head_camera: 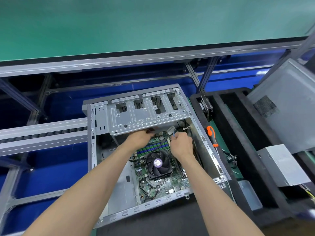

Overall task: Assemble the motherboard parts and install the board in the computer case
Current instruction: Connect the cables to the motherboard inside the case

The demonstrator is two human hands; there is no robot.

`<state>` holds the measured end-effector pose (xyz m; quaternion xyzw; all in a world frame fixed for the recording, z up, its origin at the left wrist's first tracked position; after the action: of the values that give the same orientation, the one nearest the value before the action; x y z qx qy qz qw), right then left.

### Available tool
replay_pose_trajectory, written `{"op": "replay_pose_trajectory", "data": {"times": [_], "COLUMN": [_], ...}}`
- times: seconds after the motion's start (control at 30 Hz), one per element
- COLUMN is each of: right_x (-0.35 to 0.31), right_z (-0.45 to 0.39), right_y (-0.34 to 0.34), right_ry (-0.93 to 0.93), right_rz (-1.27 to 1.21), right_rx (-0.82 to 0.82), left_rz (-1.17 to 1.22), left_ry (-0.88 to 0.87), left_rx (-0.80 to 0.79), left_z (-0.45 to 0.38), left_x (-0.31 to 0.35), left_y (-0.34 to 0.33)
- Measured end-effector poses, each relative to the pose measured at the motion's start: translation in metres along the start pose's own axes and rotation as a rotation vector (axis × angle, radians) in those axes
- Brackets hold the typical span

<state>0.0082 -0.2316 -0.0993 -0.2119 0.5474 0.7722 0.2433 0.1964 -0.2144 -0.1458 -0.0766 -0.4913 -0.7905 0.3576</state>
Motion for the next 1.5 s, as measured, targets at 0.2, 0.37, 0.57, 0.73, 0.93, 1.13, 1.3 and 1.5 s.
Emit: {"op": "replay_pose_trajectory", "data": {"times": [0.2, 0.37, 0.57, 0.73, 0.93, 1.13, 1.3, 1.5], "right_x": [-0.008, -0.006, -0.002, 0.002, 0.017, 0.029, 0.032, 0.033], "right_z": [0.001, 0.004, 0.004, 0.008, 0.010, 0.013, 0.013, 0.009], "right_y": [-0.006, 0.006, 0.005, -0.016, -0.036, -0.045, -0.046, -0.043], "right_ry": [0.085, 0.069, 0.002, -0.016, -0.087, -0.187, -0.200, -0.184], "right_rz": [-0.084, -0.237, -0.253, 0.181, 0.368, 0.315, 0.307, 0.357], "right_rx": [-0.052, 0.023, 0.027, -0.123, -0.288, -0.442, -0.453, -0.405], "left_rz": [0.091, 0.115, 0.267, 0.241, 0.138, 0.058, 0.096, 0.137], "left_ry": [-0.383, -0.305, -0.201, -0.206, -0.354, -0.422, -0.369, -0.276], "left_rx": [-0.082, -0.082, 0.043, 0.062, 0.009, -0.006, 0.031, -0.008], "left_z": [0.016, 0.006, 0.008, 0.006, -0.007, -0.020, -0.032, -0.040], "left_x": [0.061, 0.054, 0.042, 0.049, 0.080, 0.114, 0.112, 0.108], "left_y": [-0.013, -0.018, -0.010, -0.012, -0.027, -0.046, -0.058, -0.062]}}
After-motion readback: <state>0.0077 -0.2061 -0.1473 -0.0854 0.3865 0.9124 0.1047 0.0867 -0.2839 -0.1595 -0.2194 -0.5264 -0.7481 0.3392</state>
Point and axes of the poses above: each hand's wrist, its own z-axis away from the middle knuckle, its own y-axis out of the back of the hand, x = y × z, the point moved 10 cm from there along -z, towards the middle knuckle, and after that the axes turned 1 degree about y, right-handed, at the moved point
